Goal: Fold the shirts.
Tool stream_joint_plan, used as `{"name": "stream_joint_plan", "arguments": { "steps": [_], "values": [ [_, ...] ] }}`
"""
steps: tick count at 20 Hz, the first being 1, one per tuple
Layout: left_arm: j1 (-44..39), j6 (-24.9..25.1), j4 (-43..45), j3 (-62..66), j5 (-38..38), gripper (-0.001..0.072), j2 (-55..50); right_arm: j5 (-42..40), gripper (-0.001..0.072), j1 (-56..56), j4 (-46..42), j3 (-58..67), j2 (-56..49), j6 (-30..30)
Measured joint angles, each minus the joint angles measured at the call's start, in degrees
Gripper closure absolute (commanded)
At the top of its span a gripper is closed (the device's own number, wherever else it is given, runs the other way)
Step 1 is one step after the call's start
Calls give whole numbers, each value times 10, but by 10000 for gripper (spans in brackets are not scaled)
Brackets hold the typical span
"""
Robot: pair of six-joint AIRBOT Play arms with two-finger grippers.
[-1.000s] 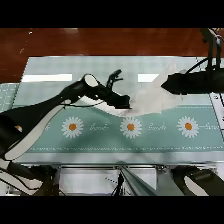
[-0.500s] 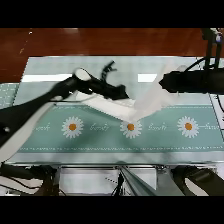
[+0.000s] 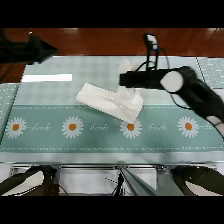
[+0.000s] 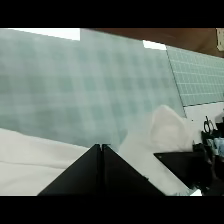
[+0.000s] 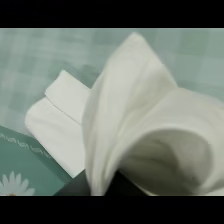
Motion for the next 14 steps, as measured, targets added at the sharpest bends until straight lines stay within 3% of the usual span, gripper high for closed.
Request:
{"name": "stream_joint_plan", "arguments": {
  "steps": [3,4,5,6,10,13,14],
  "values": [
    [41,8,1,0,-68,691,35,-107,684,43,73,0,-72,-2],
    [44,9,3,0,-81,691,42,-135,608,55,98,2,-90,-3],
    [43,11,3,0,-92,691,46,-157,361,68,123,5,-106,-6],
    [38,12,4,0,-102,691,49,-172,217,79,140,10,-117,-10],
    [9,13,19,0,-111,691,48,-176,215,74,169,28,-106,-55],
    [1,13,26,0,-114,691,46,-105,217,16,123,33,-51,-84],
    [1,13,28,0,-114,691,46,-59,250,-14,87,34,-27,-90]
  ]
}}
